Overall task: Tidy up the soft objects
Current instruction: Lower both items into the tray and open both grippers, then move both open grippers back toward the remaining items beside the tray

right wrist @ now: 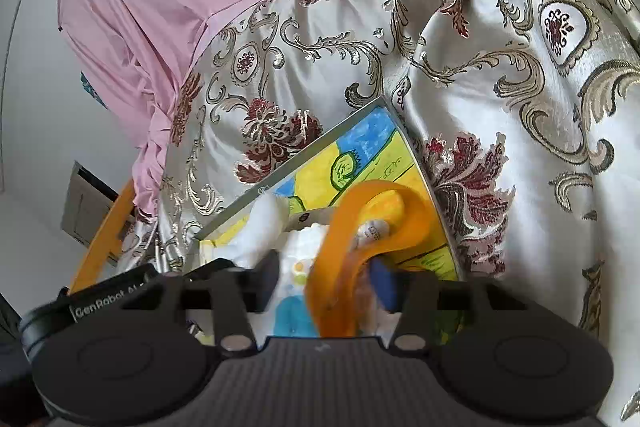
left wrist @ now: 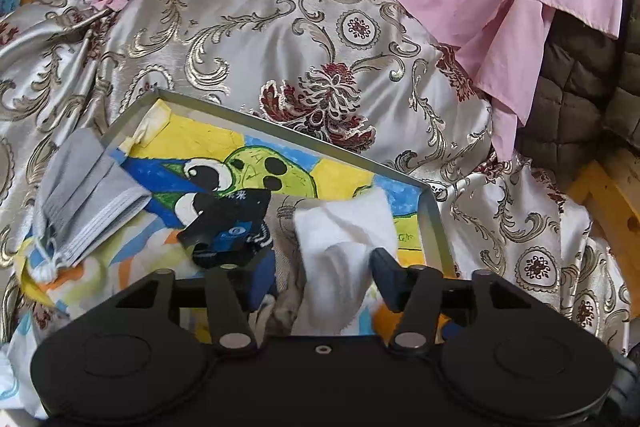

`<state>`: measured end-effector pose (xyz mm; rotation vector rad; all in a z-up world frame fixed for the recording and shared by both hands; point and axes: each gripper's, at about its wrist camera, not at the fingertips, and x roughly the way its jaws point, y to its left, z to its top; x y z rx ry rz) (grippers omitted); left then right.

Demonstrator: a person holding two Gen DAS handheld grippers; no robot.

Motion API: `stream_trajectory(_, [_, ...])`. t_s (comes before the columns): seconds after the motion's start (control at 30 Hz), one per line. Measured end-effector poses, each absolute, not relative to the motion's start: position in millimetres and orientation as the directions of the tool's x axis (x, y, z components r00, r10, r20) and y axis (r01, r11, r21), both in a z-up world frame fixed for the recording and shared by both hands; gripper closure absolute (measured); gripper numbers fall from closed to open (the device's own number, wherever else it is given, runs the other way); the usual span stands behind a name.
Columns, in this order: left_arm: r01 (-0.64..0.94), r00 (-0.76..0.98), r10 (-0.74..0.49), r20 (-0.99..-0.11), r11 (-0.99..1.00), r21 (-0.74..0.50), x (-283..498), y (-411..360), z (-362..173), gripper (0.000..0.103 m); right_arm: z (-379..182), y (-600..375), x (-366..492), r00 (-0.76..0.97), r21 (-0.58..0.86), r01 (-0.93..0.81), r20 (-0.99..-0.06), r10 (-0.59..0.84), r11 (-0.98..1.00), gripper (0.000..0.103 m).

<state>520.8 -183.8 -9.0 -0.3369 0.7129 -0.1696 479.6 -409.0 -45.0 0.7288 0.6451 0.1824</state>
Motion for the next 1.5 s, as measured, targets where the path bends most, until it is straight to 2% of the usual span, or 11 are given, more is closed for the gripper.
stream_trajectory(0.23, [-0.050,0.781,-0.199,-0.592,0.925,-0.377,491.3,-158.0,3.0,0.027,-34.0,-421.5,455.5,0.806,0.695,0.057,-0.456,0.377,0.717,0.017])
stream_trajectory(0.47, [-0.031,0.813,-0.203,-0.545,0.921,-0.389,442.7,-135.9,34.5,0.017,-8.7,-419.3,423.8,0.824,0.681,-0.001,-0.414,0.386,0.732,0.008])
stream_trajectory(0.63, [0.007,0.858,-0.205,-0.472,0.921,-0.389,394.8,-119.7,66.0,0.009,22.2,-401.9,390.8,0.851,0.636,-0.050,-0.376,0.366,0.770,0.001])
stream_trajectory(0.87, [0.058,0.907,-0.213,-0.364,0.917,-0.394,326.0,-91.1,104.7,0.001,72.8,-368.7,330.0,0.913,0.508,-0.078,-0.310,0.266,0.858,0.000])
stream_trajectory(1.07, [0.103,0.929,-0.222,-0.297,0.924,-0.368,268.5,-69.0,116.7,0.001,96.3,-339.0,278.1,0.944,0.390,-0.080,-0.265,0.195,0.917,0.000])
stream_trajectory(1.33, [0.138,0.932,-0.233,-0.278,0.937,-0.322,207.6,-38.7,103.3,0.001,90.8,-295.2,218.6,0.953,0.251,-0.070,-0.269,0.139,0.965,0.000])
stream_trajectory(1.5, [0.137,0.931,-0.236,-0.278,0.933,-0.333,183.1,-17.5,88.1,0.001,74.8,-271.8,191.7,0.955,0.211,-0.085,-0.261,0.140,0.974,0.000])
